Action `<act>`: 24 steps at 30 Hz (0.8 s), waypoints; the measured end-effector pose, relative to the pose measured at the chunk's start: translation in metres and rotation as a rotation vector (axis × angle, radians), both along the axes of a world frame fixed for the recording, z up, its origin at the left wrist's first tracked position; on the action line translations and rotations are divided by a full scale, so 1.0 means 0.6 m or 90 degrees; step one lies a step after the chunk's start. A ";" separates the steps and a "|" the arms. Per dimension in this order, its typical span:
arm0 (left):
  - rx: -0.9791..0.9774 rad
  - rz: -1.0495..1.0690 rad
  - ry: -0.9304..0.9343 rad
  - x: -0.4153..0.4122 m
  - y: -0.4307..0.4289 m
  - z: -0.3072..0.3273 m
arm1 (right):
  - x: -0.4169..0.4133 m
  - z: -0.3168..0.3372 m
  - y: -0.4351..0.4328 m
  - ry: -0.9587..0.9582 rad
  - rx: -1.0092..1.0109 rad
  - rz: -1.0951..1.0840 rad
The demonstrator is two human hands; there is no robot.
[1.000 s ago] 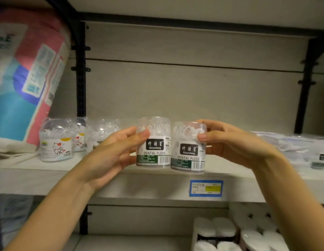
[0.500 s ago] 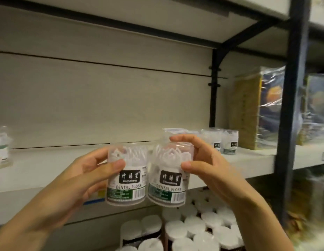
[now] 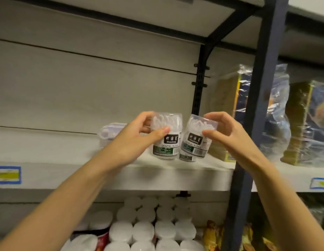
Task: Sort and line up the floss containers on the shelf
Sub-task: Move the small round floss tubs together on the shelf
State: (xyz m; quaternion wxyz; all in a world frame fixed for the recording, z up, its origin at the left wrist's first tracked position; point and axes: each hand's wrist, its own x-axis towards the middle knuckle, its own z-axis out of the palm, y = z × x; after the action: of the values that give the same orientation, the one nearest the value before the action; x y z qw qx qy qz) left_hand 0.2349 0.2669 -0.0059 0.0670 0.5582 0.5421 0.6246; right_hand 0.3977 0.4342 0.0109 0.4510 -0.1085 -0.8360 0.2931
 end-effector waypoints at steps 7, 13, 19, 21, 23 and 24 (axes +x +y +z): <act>-0.105 0.136 0.095 -0.009 0.088 -0.018 | -0.018 -0.023 0.055 -0.115 0.075 -0.009; -0.176 0.138 0.092 -0.016 0.102 -0.033 | -0.021 -0.031 0.063 -0.158 0.066 -0.010; -0.226 0.098 0.150 -0.017 0.099 -0.044 | -0.021 -0.057 0.059 -0.176 0.093 -0.060; -0.219 0.113 0.179 -0.017 0.099 -0.045 | -0.025 -0.067 0.057 -0.149 0.128 -0.101; -0.195 0.138 0.203 -0.015 0.099 -0.047 | -0.028 -0.074 0.056 -0.129 0.157 -0.130; -0.187 0.151 0.215 -0.014 0.099 -0.048 | -0.029 -0.076 0.055 -0.126 0.159 -0.135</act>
State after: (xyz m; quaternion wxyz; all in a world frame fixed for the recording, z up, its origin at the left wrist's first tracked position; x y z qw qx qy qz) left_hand 0.2265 0.3260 -0.0350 -0.0182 0.5714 0.6923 0.4402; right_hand 0.3802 0.4674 -0.0346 0.4047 -0.1677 -0.8901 0.1258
